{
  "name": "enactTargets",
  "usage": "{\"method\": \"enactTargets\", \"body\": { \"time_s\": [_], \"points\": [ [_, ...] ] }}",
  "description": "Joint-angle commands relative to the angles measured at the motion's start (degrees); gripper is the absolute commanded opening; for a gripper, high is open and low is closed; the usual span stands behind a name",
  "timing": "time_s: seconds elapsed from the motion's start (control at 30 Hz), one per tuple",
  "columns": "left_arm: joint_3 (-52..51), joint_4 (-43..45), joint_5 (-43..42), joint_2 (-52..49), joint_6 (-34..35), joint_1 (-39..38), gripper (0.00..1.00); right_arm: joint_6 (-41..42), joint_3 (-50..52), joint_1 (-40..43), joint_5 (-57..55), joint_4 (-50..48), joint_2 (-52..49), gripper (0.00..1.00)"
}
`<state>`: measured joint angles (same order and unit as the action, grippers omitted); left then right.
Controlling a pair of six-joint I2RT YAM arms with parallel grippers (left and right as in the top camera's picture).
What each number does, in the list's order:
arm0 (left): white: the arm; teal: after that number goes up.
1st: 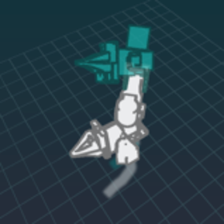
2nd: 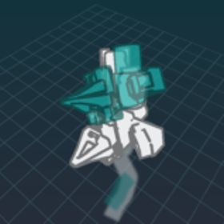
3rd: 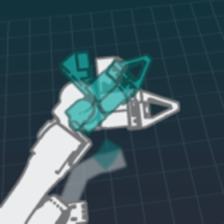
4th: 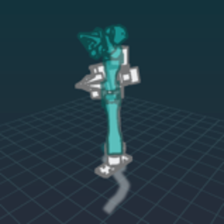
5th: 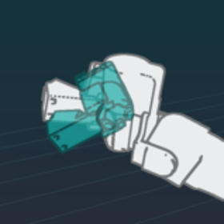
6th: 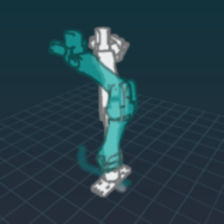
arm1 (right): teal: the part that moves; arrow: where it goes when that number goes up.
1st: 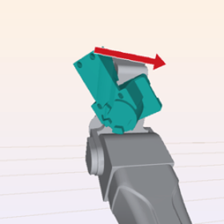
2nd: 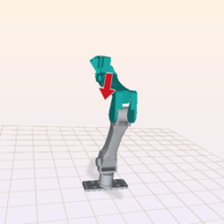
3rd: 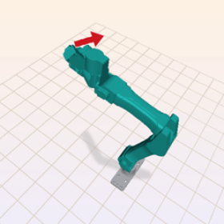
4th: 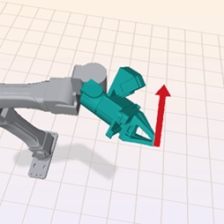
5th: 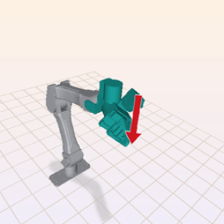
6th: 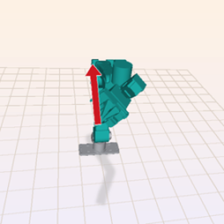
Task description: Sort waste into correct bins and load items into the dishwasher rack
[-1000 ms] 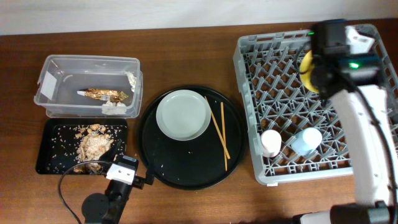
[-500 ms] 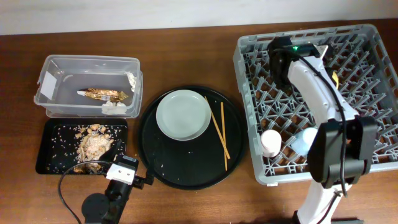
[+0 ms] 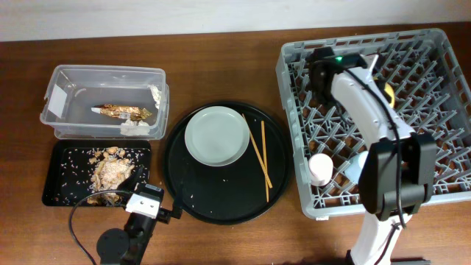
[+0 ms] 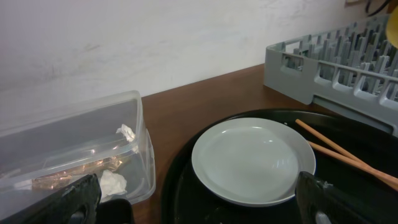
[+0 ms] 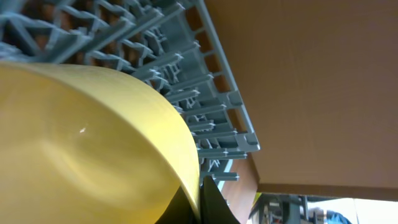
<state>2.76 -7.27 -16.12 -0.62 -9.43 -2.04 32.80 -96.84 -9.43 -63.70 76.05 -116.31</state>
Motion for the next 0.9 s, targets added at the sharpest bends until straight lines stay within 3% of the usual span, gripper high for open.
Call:
{"method": "enactTargets", "body": {
  "time_s": [0.0, 0.07, 0.17, 0.43, 0.63, 0.87],
  "points": [
    [-0.52, 0.17, -0.63, 0.33, -0.55, 0.35, 0.99, 0.72, 0.31, -4.00, 3.08, 1.20, -1.66, 0.09],
    [-0.52, 0.17, -0.63, 0.33, -0.55, 0.35, 0.99, 0.74, 0.31, -5.68, 3.10, 3.13, -1.66, 0.13],
    [-0.52, 0.17, -0.63, 0.33, -0.55, 0.35, 0.99, 0.74, 0.31, -7.54, 3.04, 4.13, -1.66, 0.04],
    [-0.52, 0.15, -0.66, 0.33, -0.55, 0.35, 0.99, 1.09, 0.31, -7.82, 5.44, 5.84, -1.64, 0.04],
    [-0.52, 0.17, -0.66, 0.33, -0.55, 0.35, 0.99, 14.01, 0.28, -8.00, 9.27, 17.27, -1.60, 0.04],
    [-0.52, 0.17, -0.63, 0.33, -0.55, 0.35, 0.99, 14.43, 0.15, -12.63, 15.72, 21.16, 0.00, 0.11]
  ]
}}
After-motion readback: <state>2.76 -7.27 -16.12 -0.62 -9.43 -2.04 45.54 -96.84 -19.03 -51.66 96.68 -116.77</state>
